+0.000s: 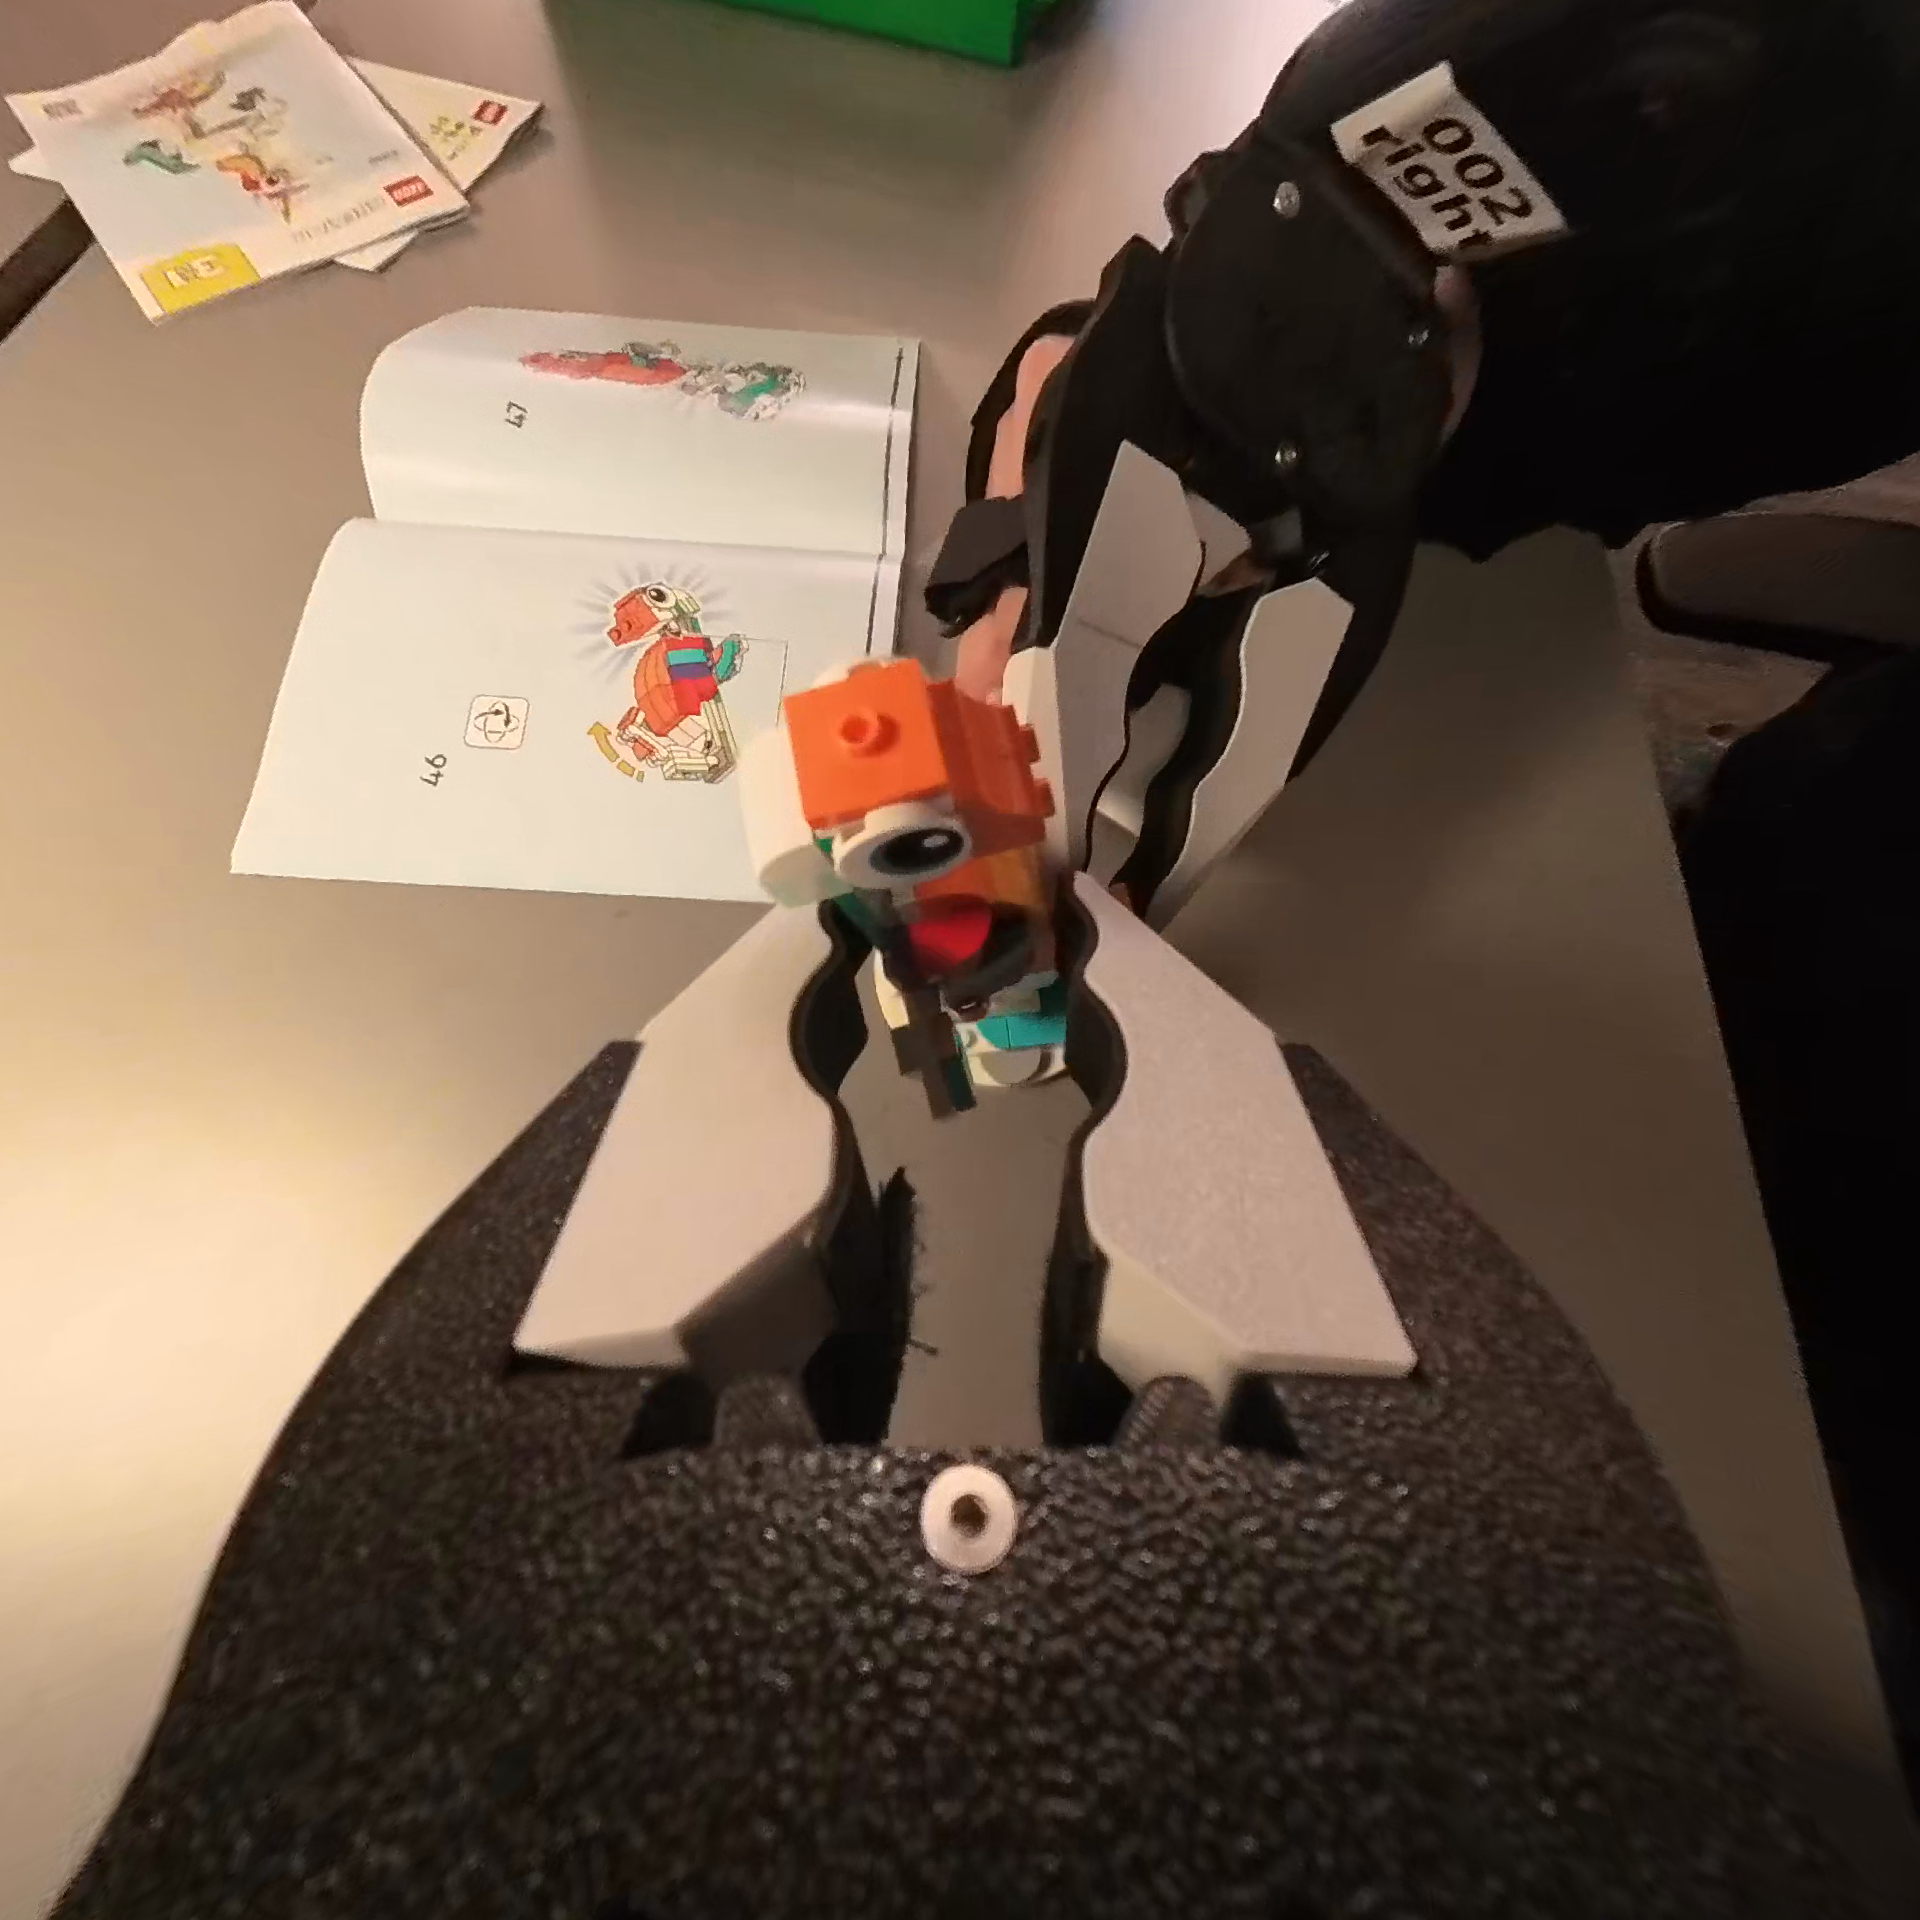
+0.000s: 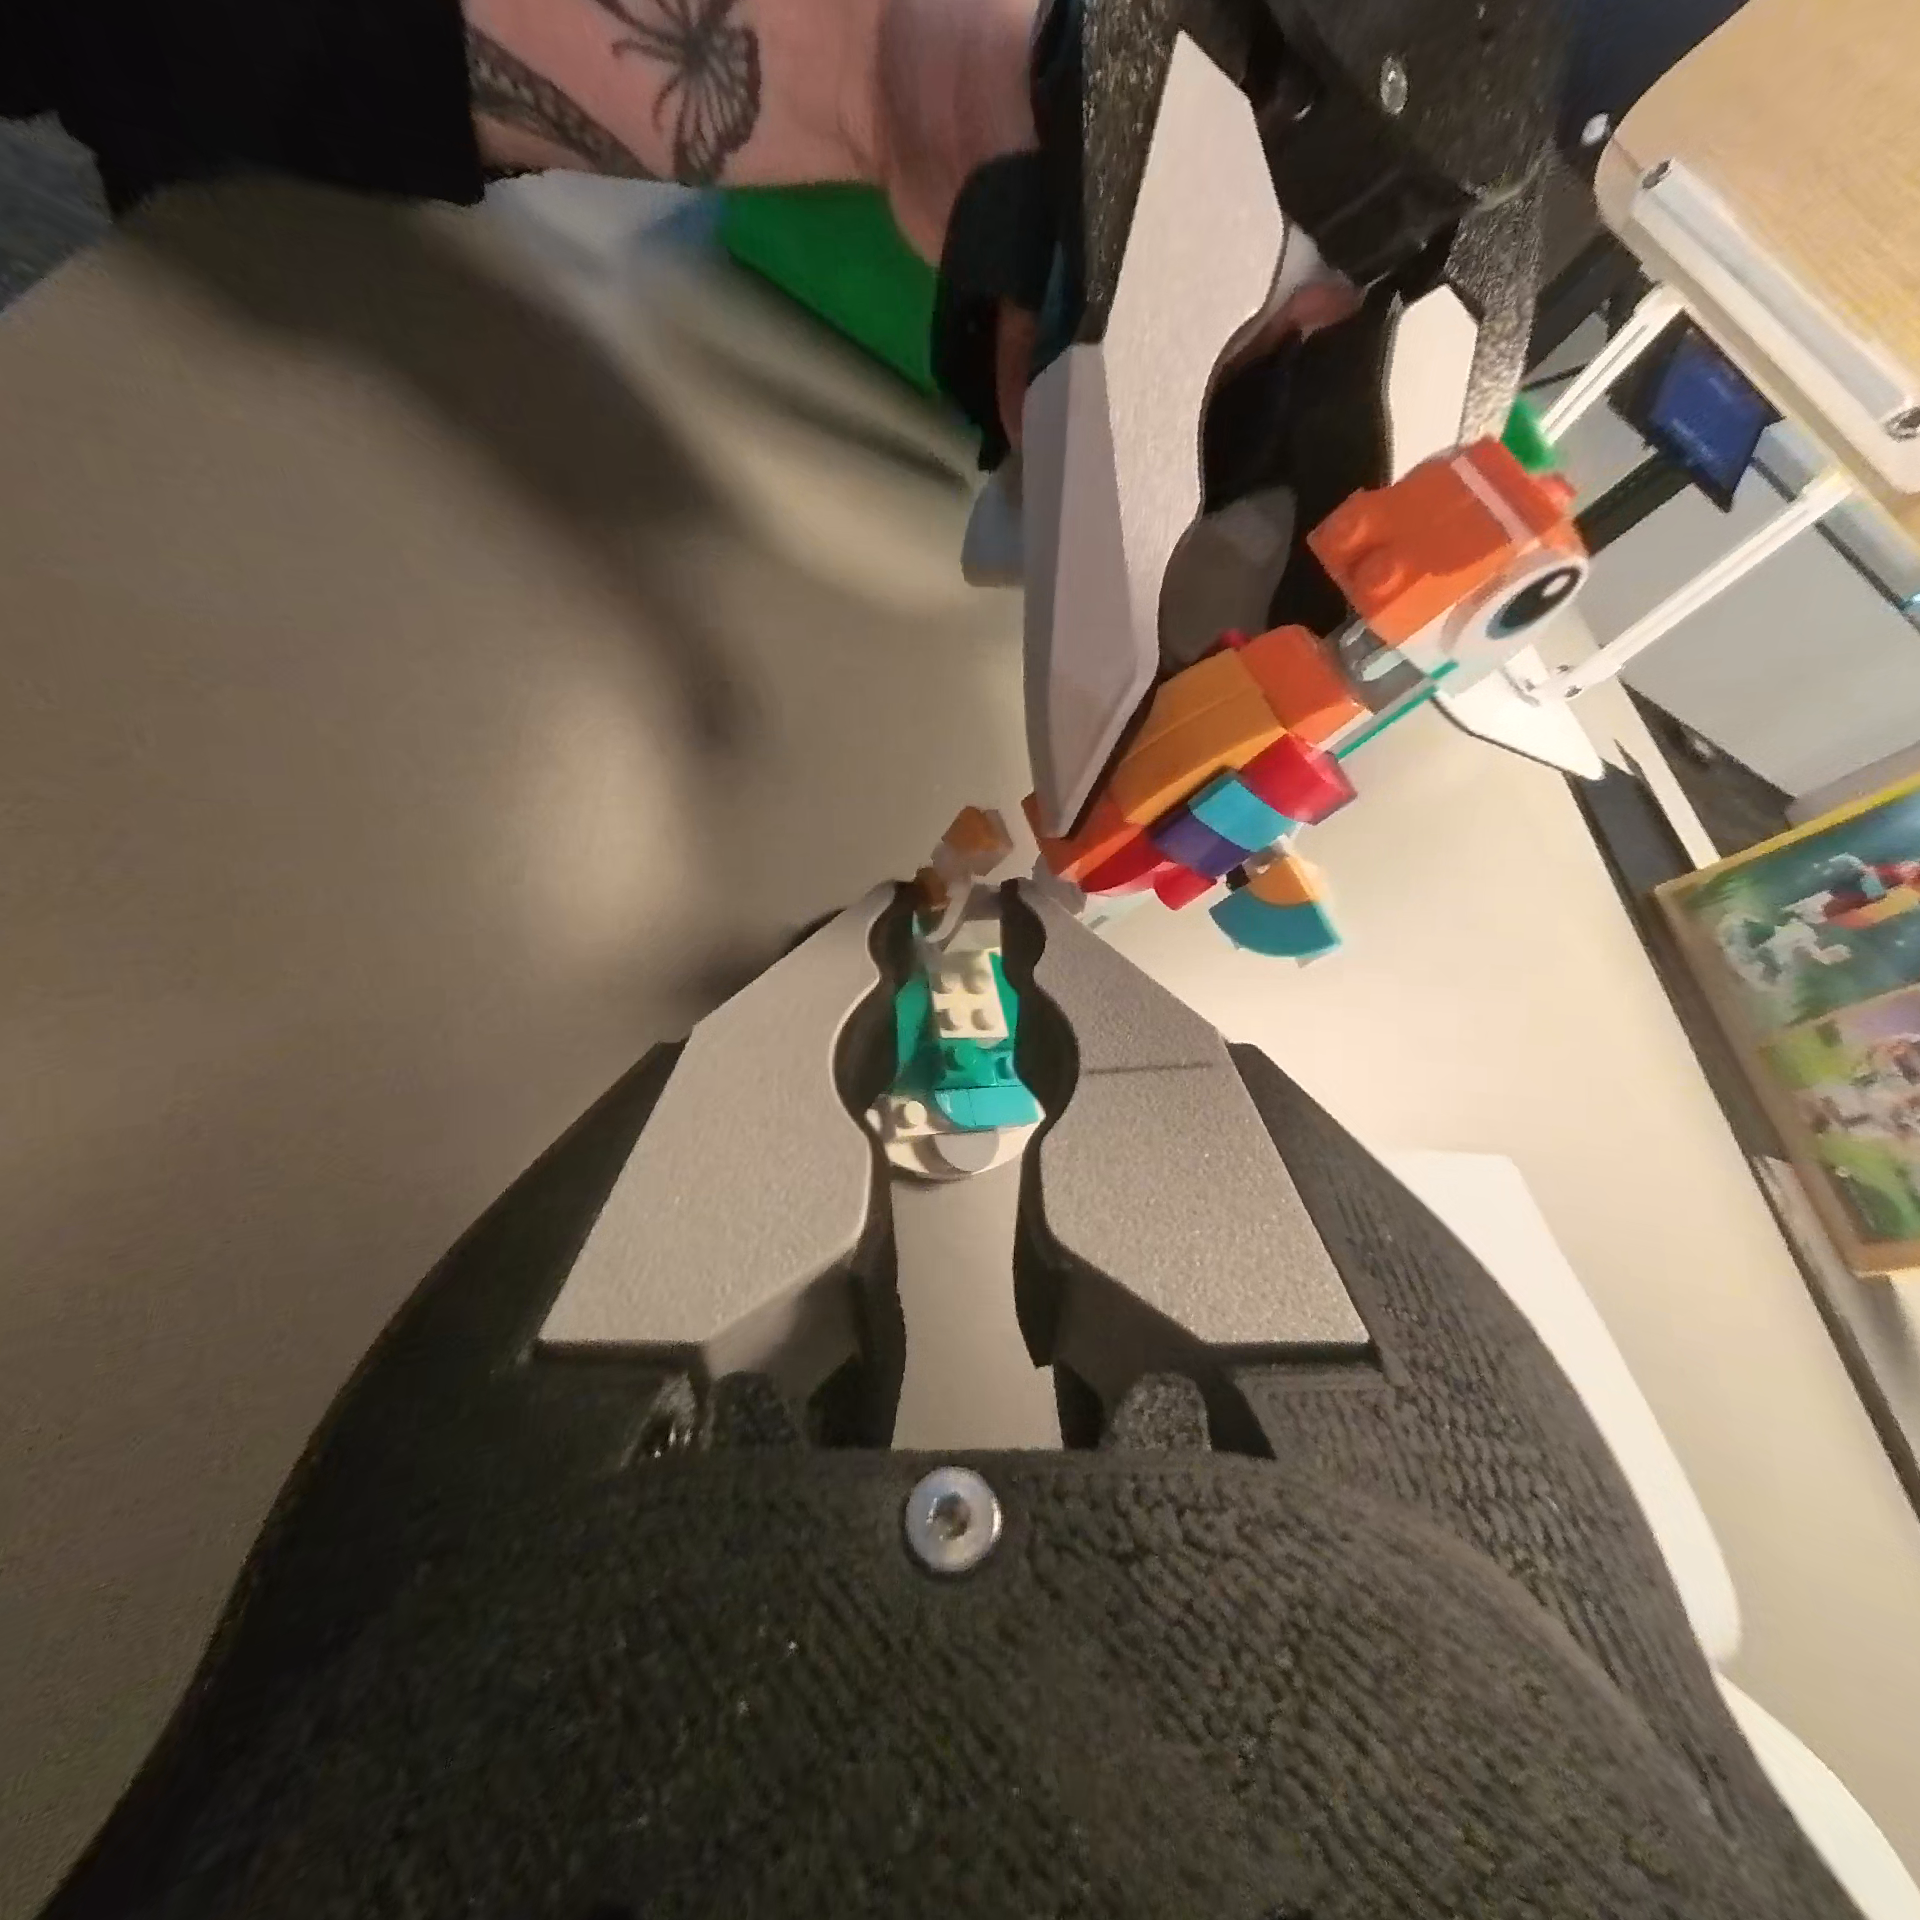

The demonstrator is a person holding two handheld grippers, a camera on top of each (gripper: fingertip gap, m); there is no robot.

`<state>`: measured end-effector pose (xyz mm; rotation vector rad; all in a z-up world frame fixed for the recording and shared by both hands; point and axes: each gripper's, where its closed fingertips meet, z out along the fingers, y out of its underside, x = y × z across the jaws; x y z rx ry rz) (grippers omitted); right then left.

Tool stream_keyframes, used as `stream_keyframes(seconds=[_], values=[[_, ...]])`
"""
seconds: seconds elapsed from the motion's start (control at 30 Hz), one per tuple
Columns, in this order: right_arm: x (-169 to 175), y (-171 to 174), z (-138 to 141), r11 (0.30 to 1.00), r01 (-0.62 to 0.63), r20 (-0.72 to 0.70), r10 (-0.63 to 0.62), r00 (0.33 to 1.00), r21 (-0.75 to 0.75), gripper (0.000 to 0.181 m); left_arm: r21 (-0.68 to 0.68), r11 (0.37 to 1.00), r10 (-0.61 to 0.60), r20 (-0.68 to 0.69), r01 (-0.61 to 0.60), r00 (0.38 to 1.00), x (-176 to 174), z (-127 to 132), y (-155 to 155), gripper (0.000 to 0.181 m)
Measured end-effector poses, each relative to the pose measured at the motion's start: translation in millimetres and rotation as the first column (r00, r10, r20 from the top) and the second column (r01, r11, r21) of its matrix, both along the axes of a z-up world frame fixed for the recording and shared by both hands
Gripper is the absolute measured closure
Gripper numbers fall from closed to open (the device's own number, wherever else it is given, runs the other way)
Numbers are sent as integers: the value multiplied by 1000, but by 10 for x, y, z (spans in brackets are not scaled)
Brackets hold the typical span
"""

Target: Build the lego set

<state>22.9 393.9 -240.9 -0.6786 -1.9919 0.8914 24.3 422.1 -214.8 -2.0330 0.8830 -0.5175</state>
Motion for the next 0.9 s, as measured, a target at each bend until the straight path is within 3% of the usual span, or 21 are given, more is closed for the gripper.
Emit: stream_keyframes(seconds=[0.67, 0.9], values=[[-3, 5, -69, 1000, 27, 53, -26, 998, -4, 166, -7, 998, -66, 14, 66, 998, 3, -60, -6, 150], [136, 120, -26, 989, 25, 125, -7, 992, -146, 152, -23, 995, -100, -4, 100, 995, -21, -50, -8, 150]])
